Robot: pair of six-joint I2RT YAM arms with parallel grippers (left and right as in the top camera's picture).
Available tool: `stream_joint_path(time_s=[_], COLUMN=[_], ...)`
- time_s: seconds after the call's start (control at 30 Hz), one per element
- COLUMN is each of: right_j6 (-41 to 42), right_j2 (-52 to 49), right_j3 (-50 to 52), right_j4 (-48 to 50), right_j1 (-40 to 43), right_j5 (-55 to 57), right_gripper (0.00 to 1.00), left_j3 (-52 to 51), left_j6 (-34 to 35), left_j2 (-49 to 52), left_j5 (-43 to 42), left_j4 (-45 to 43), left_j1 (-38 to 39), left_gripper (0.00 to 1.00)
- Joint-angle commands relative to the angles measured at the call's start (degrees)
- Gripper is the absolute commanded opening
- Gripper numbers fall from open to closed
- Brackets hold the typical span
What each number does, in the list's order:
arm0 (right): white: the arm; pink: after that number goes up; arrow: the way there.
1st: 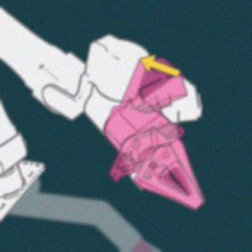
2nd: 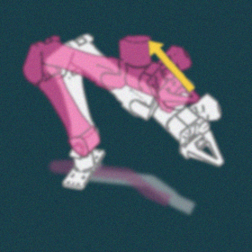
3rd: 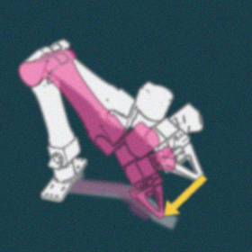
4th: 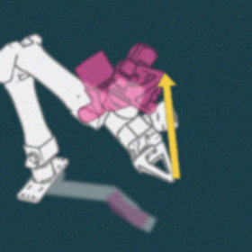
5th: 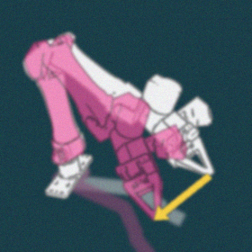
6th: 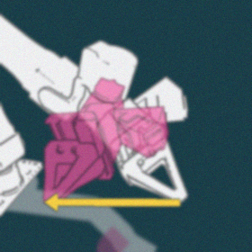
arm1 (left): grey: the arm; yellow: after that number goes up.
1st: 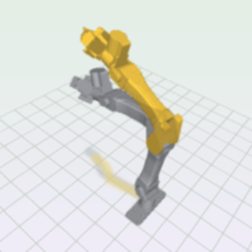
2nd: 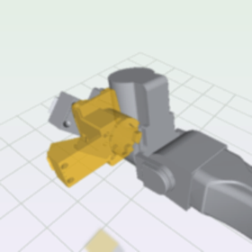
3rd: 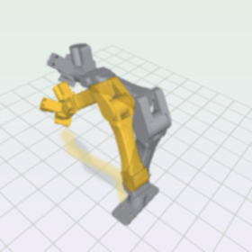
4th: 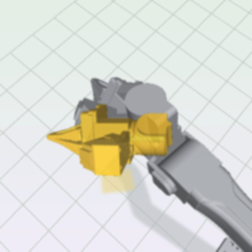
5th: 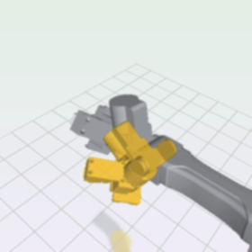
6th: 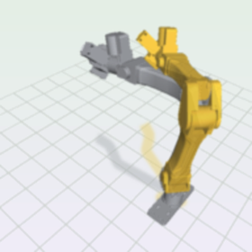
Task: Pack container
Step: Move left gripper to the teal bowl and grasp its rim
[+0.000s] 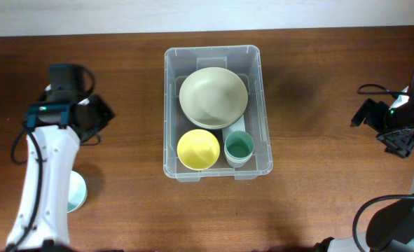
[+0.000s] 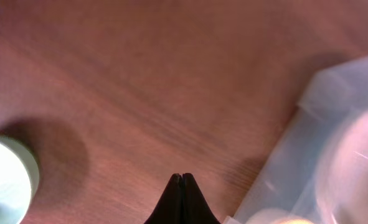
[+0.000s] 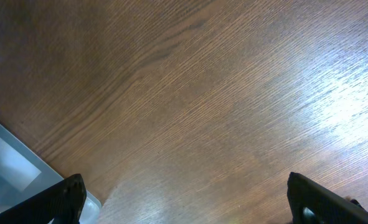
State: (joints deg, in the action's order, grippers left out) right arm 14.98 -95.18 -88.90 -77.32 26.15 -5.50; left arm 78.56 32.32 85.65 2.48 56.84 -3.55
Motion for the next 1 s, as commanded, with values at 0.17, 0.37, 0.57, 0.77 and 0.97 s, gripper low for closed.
stream_joint_path(time_s=[0.17,0.37,0.57,0.77,0.97], right_j6=[0.02,0.02,0.02,0.02,0.02], right_j2=[1.27,1.27,1.27,1.27,1.27], right_j3=[0.52,0.52,0.52,0.52,0.52], right_j4=[0.22,0.2,0.15,-0.07,0.0], right_j1=[-0.37,-0.37,-0.37,-0.37,-0.37], right_j5=[-0.04,-0.09,-0.11,-0.09,-0.07], right_gripper=[0.99,0.99,0.99,0.99,0.99], left_j3=[1.73,-1.97,-17.55,-26.82,-28.81], left_j6=[3.17,6.08,5.2,5.2,5.14], left_j2=[-1.46,-1.46,-1.42,-0.28,5.4], left_j5=[6.88,5.92,3.1,3.91,5.49], left_j4=[9.9,13.11,0.74,-9.44,-14.12], left_j1=[-1.62,-12.35,-17.9,-17.99,-18.36], left_gripper=[0.17,0.62,0.67,0.68,0.66])
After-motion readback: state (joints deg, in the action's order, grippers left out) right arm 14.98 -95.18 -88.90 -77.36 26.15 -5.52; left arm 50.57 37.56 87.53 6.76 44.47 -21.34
